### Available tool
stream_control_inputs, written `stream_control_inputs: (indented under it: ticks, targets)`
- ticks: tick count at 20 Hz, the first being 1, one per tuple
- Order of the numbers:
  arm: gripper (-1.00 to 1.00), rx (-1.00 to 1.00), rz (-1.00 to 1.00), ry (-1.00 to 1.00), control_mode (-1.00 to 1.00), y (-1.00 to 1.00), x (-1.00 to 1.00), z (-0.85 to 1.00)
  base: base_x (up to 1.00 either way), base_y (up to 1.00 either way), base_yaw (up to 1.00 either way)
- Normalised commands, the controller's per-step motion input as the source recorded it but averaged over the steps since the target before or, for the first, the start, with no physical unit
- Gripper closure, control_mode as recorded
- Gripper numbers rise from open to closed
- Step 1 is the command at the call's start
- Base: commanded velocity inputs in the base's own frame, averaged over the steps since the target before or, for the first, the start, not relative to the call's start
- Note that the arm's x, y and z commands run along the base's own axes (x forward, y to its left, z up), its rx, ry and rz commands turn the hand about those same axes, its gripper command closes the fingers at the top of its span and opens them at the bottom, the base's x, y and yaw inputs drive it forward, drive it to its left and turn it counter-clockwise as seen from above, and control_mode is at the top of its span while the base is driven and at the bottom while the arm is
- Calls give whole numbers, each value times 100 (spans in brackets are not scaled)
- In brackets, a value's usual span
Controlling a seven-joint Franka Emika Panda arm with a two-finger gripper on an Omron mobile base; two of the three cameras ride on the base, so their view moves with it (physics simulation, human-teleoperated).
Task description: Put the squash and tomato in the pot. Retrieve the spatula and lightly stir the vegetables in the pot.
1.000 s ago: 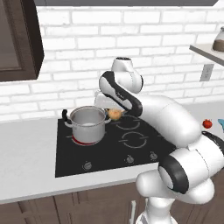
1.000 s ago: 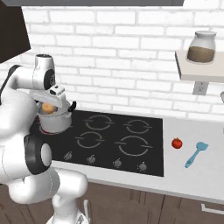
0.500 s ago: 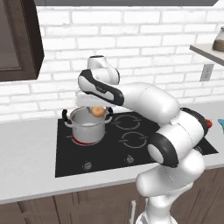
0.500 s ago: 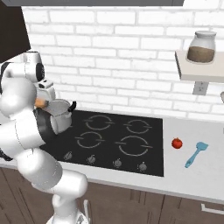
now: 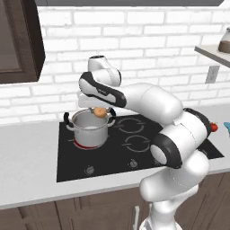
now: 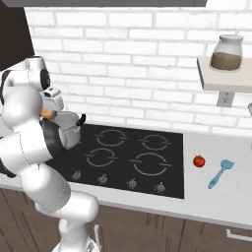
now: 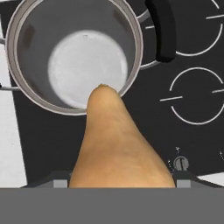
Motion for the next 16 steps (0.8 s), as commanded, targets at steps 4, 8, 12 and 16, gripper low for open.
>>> stream_control_inputs:
  ticks: [4, 8, 12, 16]
  targets:
    - [100, 0, 0, -14, -100, -1, 7, -9, 0, 0, 0]
    - [100, 0, 0, -14, -100, 0, 29, -14, 0, 0, 0]
    - [100, 0, 0, -12, -100, 0, 31, -13, 0, 0, 0]
    - [100, 0, 0, -4, -100, 29, 30, -8, 0, 0, 0]
